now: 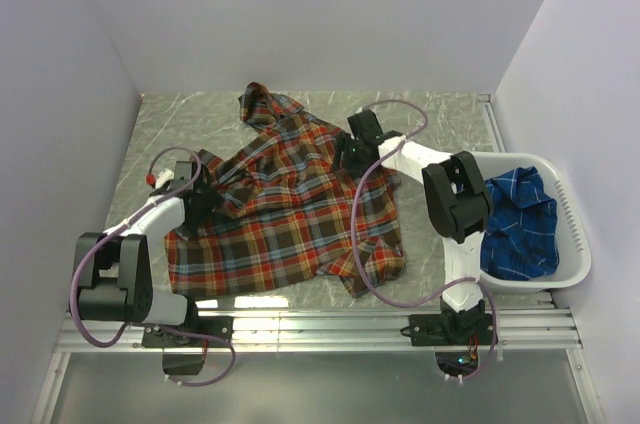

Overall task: Fold and stack the long sleeve shirts
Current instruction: Flatten the shirt out

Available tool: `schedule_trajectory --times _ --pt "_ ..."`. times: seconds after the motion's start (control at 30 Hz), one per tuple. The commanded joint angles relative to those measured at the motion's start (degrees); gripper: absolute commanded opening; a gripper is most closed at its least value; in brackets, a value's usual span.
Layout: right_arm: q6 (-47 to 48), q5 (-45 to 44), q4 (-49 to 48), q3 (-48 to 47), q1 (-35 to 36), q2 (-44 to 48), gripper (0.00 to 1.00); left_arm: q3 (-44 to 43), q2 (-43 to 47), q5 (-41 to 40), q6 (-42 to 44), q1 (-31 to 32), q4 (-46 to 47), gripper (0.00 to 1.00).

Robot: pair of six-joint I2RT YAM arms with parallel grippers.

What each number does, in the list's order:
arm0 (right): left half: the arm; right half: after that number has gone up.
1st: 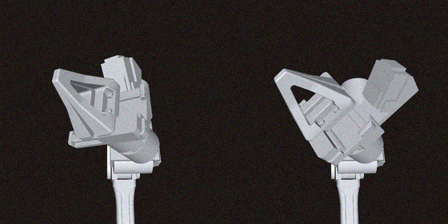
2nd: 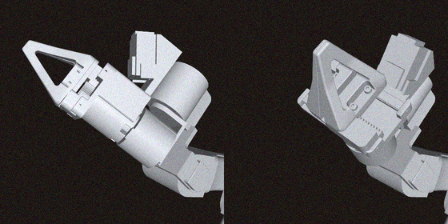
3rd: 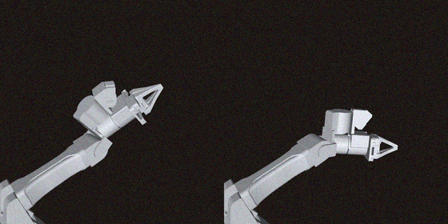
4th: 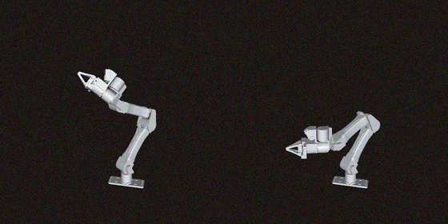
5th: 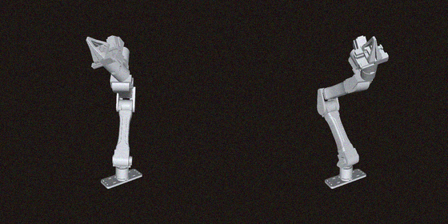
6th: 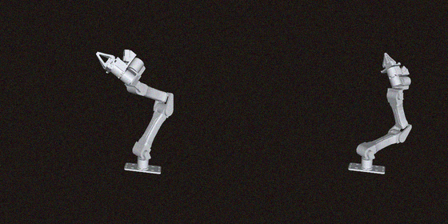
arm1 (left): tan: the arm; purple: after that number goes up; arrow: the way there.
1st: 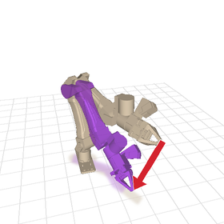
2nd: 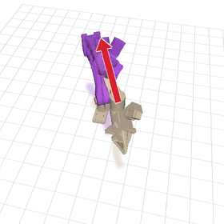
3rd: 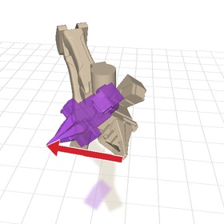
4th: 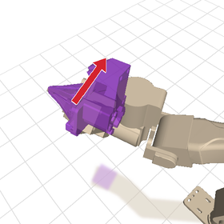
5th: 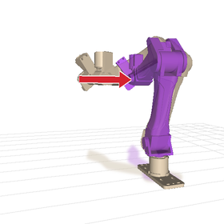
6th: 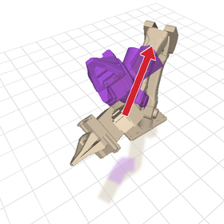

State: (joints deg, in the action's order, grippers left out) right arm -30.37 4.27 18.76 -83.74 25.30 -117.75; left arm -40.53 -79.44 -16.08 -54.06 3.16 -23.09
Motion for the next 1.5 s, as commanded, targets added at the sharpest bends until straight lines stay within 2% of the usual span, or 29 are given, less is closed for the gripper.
schedule_trajectory --times 0.0,0.1,0.23,0.43,0.57,0.7,0.83,1.0,1.13,1.23,1.47 --pt "-4.60 3.63 2.50 4.98 -2.00 2.43 0.73 3.09 0.87 4.11 -4.91 -2.79 1.12 0.98" --pt "-5.49 4.60 5.66 9.47 -3.32 4.37 0.74 4.50 -0.71 6.67 -5.61 -4.37 -0.46 0.99" --pt "-4.70 5.31 9.80 15.87 -3.94 8.58 0.75 5.11 -0.28 5.71 -6.23 -5.44 -4.76 0.99" --pt "-4.61 6.19 11.56 24.67 -4.03 15.44 0.77 7.05 5.43 6.14 -7.37 -7.64 -10.64 0.99" --pt "-2.33 4.17 12.96 25.13 -4.03 19.48 0.77 5.30 11.48 4.13 -6.15 -7.73 -14.96 0.99" --pt "3.90 4.26 11.83 18.91 -4.03 23.97 0.74 0.99 13.96 -1.40 -2.20 -7.64 -14.88 0.99" --pt "6.55 -1.26 10.24 10.20 -4.12 23.28 0.72 -5.94 11.33 -1.16 4.30 -7.64 -10.23 0.99" --pt "8.92 -7.34 9.19 -1.48 -5.17 16.08 0.65 -12.80 2.20 -1.32 7.22 -7.46 -3.64 0.99" --pt "12.25 -8.67 6.29 -7.82 -6.23 8.36 0.55 -18.08 -7.80 -1.33 7.57 -7.46 -2.22 0.99" --pt "14.98 -10.07 5.15 -11.17 -6.32 3.26 0.53 -20.64 -11.69 -0.10 7.92 -7.46 -1.52 0.99" --pt "22.45 -9.11 5.49 -14.25 -6.84 -3.70 0.52 -17.13 -11.44 4.21 8.89 -7.29 -0.37 0.99"
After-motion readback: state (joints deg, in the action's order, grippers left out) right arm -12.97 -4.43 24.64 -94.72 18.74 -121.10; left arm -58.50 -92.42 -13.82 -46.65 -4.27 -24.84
